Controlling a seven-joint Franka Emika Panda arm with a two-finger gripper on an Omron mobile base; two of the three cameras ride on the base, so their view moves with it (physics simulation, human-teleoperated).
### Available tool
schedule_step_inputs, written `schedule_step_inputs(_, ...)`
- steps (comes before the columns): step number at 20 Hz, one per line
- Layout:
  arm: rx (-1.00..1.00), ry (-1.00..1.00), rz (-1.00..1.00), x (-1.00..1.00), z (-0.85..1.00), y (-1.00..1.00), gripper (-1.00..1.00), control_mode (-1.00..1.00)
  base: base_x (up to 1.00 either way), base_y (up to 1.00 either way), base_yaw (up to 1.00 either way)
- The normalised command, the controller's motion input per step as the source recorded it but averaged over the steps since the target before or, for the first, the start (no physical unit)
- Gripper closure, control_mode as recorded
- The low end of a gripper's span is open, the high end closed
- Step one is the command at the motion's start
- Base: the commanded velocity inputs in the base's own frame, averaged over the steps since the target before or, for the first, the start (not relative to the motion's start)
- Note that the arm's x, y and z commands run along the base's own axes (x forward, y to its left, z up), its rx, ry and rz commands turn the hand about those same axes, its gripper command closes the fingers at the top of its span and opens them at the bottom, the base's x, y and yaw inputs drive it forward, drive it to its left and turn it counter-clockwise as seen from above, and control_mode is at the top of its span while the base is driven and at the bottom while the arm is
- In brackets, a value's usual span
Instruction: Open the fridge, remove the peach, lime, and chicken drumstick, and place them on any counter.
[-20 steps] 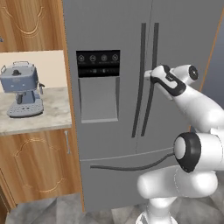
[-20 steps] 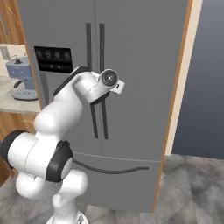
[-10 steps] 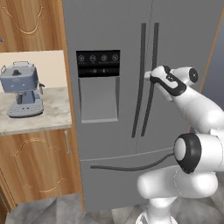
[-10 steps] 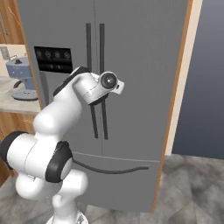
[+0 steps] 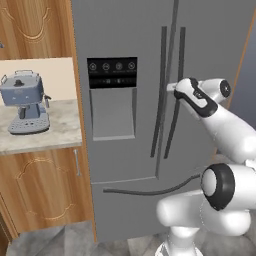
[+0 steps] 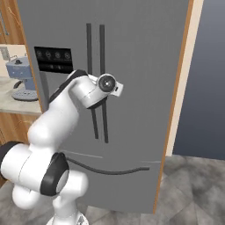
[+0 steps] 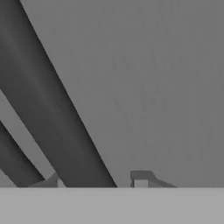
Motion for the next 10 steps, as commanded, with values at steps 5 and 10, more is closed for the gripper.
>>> schedule_step_inputs(5, 0.00, -0.02, -0.03, -1.00, 0.00, -0.58, 1.00, -1.00, 0.00, 0.00, 0.00)
schedule_step_inputs(10, 0.00, 0.00, -0.05, -1.00, 0.00, -0.70, 1.00, -1.00, 0.00, 0.00, 0.00)
